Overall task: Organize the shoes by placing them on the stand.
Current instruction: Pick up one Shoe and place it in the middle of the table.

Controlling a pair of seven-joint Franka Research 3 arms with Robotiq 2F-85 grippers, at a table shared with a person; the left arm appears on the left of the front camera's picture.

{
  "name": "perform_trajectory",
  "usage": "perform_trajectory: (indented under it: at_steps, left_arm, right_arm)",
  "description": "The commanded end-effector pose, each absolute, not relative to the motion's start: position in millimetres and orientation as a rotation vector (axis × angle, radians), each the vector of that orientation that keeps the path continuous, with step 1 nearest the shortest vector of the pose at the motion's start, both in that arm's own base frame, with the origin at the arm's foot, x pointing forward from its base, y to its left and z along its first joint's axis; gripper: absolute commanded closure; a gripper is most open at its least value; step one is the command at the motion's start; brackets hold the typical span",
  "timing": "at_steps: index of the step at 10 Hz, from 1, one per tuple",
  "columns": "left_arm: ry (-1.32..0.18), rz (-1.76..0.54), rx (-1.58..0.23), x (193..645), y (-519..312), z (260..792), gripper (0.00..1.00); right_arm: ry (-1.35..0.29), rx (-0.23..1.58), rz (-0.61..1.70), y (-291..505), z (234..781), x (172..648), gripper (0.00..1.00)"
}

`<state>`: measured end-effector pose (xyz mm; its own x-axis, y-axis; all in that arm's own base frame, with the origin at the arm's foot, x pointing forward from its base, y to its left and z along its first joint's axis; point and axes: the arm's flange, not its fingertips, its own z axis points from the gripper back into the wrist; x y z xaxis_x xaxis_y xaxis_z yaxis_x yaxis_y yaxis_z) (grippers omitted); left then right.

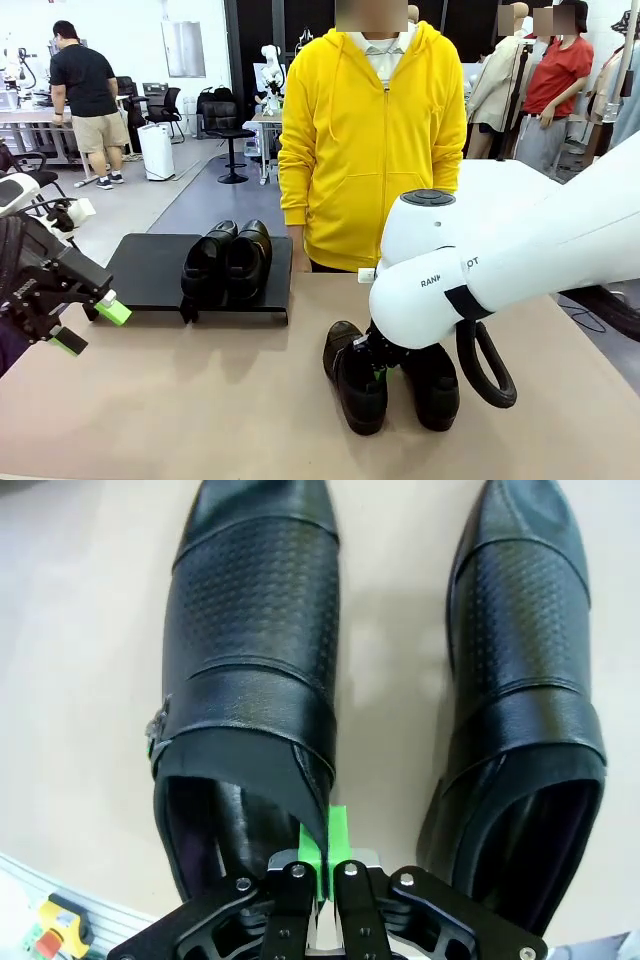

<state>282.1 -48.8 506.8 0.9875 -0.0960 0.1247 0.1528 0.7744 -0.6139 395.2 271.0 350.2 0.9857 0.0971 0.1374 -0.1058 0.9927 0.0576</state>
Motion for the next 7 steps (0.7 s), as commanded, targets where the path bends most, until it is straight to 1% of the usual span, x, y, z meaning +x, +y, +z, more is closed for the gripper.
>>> perform_trajectory:
  at_steps: [1, 3, 4, 5, 6, 7]
  left_arm:
    - [-0.084, -0.133, -0.69, 281.5, -46.9, 508.8, 0.0]
    - [-0.084, -0.133, -0.69, 281.5, -46.9, 508.8, 0.0]
    - [-0.084, -0.133, -0.69, 281.5, -46.9, 508.8, 0.0]
    - [-0.084, -0.133, -0.69, 281.5, -46.9, 508.8, 0.0]
    - [-0.084, -0.133, -0.69, 281.5, -46.9, 508.8, 0.0]
    - [-0.084, -0.133, -0.69, 281.5, -46.9, 508.8, 0.0]
  right_arm:
    - [-0.169, 0.038, 0.06, 267.6, 374.8, 390.5, 1.0]
    - [-0.187, 0.113, 0.044, 246.2, 426.9, 360.8, 1.0]
    - [-0.208, 0.14, -0.02, 238.7, 449.0, 333.4, 1.0]
    - [-0.22, 0.114, -0.011, 235.5, 459.5, 299.9, 1.0]
    - [-0.237, 0.075, -0.058, 232.9, 457.8, 267.9, 1.0]
    - [-0.259, 0.059, -0.074, 231.7, 452.9, 256.5, 1.0]
